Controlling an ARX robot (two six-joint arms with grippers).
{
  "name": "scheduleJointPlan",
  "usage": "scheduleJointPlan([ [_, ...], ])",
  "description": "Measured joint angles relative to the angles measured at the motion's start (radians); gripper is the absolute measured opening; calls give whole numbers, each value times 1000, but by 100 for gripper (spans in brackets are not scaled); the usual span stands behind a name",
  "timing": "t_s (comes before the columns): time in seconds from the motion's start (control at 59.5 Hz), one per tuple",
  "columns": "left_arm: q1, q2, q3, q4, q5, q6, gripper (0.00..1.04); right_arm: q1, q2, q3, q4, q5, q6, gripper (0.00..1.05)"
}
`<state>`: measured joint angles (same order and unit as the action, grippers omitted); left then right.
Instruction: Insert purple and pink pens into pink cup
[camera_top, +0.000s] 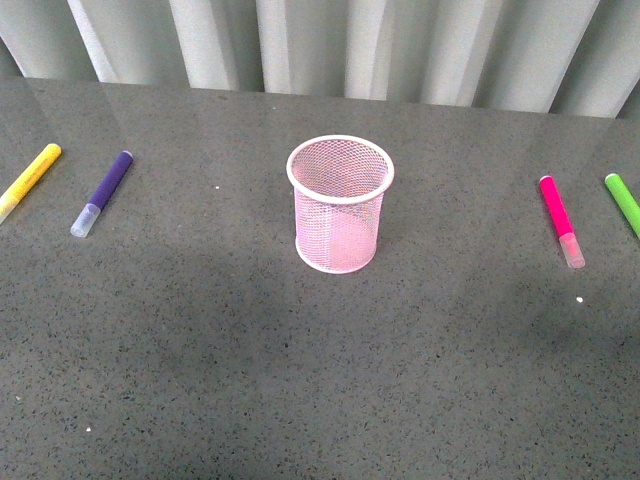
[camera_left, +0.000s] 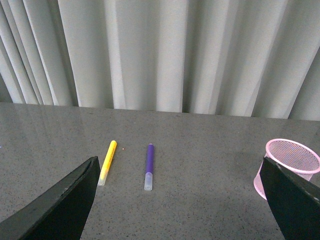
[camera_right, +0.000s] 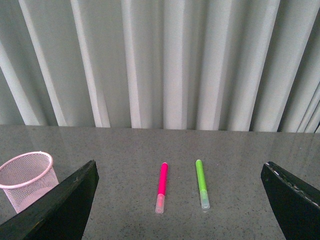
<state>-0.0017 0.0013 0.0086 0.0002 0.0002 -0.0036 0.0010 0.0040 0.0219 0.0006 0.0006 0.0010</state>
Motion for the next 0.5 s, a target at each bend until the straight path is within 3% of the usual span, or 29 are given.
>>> scheduleJointPlan([
  [0.505,0,0,0,0,0,0,98,0,0,0,0,0,0,98],
])
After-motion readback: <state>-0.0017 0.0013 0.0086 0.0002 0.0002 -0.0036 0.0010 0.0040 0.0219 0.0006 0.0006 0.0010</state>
